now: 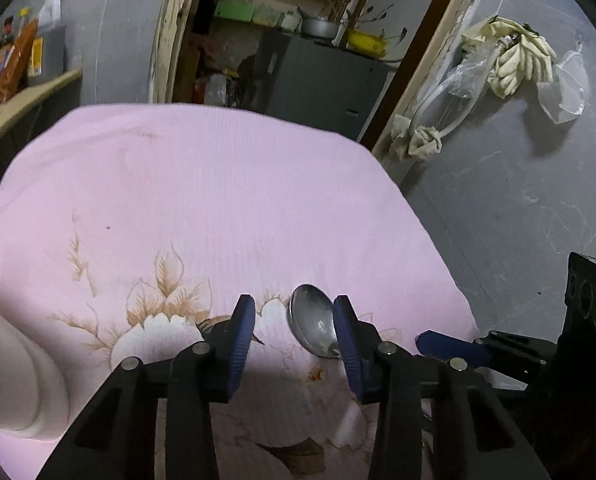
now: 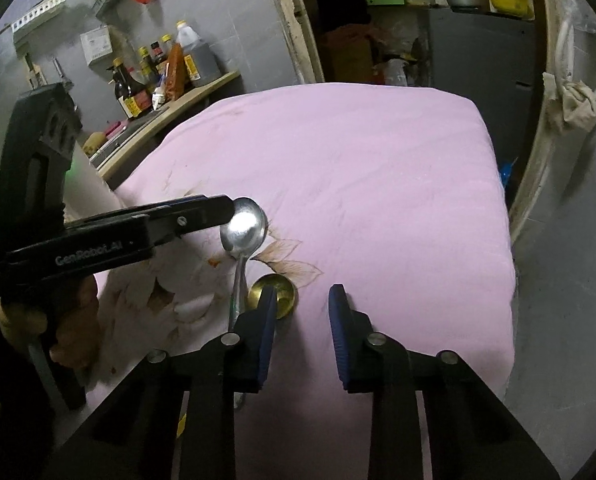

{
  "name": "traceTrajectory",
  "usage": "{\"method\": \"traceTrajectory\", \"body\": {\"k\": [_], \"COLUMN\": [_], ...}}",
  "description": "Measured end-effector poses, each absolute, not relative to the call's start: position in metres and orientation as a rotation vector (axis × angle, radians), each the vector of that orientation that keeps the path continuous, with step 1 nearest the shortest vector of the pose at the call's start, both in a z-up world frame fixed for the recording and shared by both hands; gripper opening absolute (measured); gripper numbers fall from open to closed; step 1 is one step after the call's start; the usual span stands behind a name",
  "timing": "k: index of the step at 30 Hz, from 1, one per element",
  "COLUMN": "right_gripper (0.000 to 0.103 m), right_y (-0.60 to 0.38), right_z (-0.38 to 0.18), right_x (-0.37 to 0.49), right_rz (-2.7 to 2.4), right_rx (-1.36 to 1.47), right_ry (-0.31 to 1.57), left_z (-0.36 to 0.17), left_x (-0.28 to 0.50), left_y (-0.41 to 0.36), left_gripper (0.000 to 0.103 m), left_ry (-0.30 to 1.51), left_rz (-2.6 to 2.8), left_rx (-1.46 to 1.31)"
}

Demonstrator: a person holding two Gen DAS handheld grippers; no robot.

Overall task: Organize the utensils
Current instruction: 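Grasp the silver spoon with the left tool while the right tool grasps the gold spoon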

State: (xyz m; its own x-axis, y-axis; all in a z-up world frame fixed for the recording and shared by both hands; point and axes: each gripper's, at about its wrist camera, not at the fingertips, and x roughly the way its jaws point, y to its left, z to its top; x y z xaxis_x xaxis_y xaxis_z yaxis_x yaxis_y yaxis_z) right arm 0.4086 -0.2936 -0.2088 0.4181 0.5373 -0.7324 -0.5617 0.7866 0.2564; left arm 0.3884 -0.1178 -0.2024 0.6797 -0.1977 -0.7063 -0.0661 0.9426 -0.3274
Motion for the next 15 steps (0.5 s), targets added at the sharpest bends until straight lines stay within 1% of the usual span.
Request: {"method": "traceTrajectory", "body": {"k": [2,9,11,14,15], "right_gripper": [0.02,0.021,0.021,0.02,0.017], "right_y": [-0.291,-0.275,-0.275,-0.273,-0.272], "right_z": [-0.208,-0.205,-0.203,-0.201,-0.2], "right_x": [0.412,0.408,0.405,0.402,0.4], "right_rz": [0.69,0.71,0.706,0.71,0.71], "right_rx": [-0.029,-0.112,-0.134,-0.165,-0.176], "right_ry": [0.91,0.899,0.894,0.887,0.884], "left_z": [-0.205,-0.211,-0.211,-0.212,-0.212], "left_x": [0.392,0.401,0.404,0.404,0.404], "left_y": [-0.118,-0.12,-0.119,-0.119,-0.118], "left_gripper": [0.036,0.034,0.028,0.023,0.023], "left_ry": [0.838,0.857,0.858,0.862,0.862], "left_rz": [-0.083,-0.123,-0.117,-0.107,-0.104], "left_rx": [-0.35,-0.357,-0.359,-0.357,-0.355]}}
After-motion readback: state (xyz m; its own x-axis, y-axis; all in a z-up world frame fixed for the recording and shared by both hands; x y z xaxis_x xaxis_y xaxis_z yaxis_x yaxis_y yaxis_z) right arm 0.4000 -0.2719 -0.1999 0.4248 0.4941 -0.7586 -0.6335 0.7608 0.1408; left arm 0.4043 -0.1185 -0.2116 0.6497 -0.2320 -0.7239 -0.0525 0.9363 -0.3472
